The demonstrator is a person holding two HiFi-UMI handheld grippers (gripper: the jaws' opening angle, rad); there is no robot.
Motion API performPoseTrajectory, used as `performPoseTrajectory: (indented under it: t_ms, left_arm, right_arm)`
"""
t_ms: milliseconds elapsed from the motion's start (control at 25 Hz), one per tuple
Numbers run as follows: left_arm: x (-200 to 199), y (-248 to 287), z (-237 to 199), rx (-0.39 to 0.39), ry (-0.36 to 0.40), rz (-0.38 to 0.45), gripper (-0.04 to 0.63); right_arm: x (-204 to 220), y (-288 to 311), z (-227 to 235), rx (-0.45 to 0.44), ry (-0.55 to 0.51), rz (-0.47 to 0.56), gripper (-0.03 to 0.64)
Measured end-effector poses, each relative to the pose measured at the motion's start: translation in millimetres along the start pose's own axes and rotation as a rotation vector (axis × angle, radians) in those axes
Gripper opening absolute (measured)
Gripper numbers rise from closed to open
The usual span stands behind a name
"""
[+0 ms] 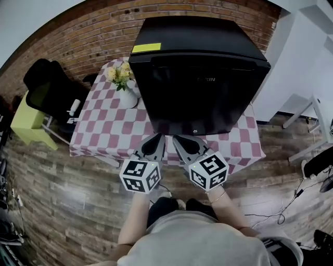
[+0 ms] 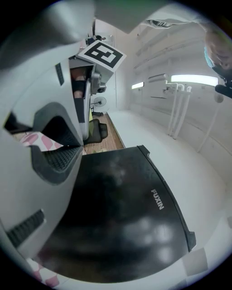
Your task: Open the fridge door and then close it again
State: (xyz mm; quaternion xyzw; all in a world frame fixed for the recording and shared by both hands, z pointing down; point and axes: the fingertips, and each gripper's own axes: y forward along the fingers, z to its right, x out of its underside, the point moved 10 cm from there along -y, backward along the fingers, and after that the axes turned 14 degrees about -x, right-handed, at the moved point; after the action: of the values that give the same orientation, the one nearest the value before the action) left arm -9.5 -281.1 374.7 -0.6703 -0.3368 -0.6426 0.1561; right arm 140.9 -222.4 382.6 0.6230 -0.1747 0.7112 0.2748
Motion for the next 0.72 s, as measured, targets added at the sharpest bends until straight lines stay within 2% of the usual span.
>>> performPoseTrajectory:
  t_ms: [160,440,600,720]
  left_arm:
    - [-8.6,14.8,-9.9,0.078,0.044,-0.021,0.008]
    - [-20.1,34.6,-35.4,0.138,0.060,-0.018,0.008]
    - [-30.5,39.6,-44.2,0.163,0.089,0.008,0.008]
    - [-39.6,43.7,-50.6,0.178,0.124,0.032,0.008]
  right_arm:
    - [-8.6,3.7,7.3,0.089,-0.003,0.012,-0.002]
    - [-29.3,16.2,12.9,0.189,-0.062,0.009,-0.002]
    - [-43.3,21.4,11.8,0.233,-0.121,0.001,-0.002]
    - [-57.9,24.4,11.3,0.261,-0.203,-0.022,-0.002]
